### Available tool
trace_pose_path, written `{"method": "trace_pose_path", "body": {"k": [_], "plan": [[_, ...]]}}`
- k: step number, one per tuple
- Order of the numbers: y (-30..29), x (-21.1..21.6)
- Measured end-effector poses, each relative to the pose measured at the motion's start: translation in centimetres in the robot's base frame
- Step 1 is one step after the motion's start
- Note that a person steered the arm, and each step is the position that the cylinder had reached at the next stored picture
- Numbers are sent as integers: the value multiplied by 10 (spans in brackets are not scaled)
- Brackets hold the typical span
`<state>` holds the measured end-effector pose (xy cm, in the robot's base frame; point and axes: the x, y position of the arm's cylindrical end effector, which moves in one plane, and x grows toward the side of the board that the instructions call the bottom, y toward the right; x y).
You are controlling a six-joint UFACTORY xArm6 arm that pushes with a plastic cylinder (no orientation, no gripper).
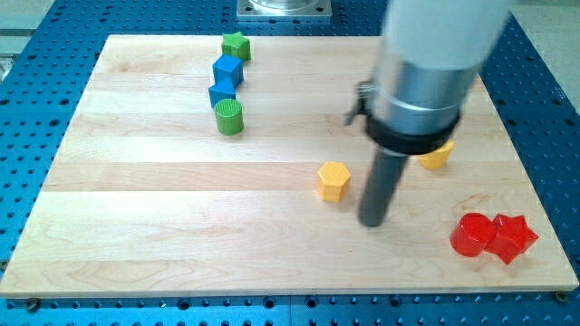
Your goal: Place your arm bottom left to the green circle
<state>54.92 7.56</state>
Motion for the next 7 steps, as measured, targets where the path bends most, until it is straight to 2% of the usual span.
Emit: {"method": "trace_pose_path", "body": {"k": [1,5,6,7], "plan": [[-19,21],[-19,21],[-65,5],[-174,-18]]}}
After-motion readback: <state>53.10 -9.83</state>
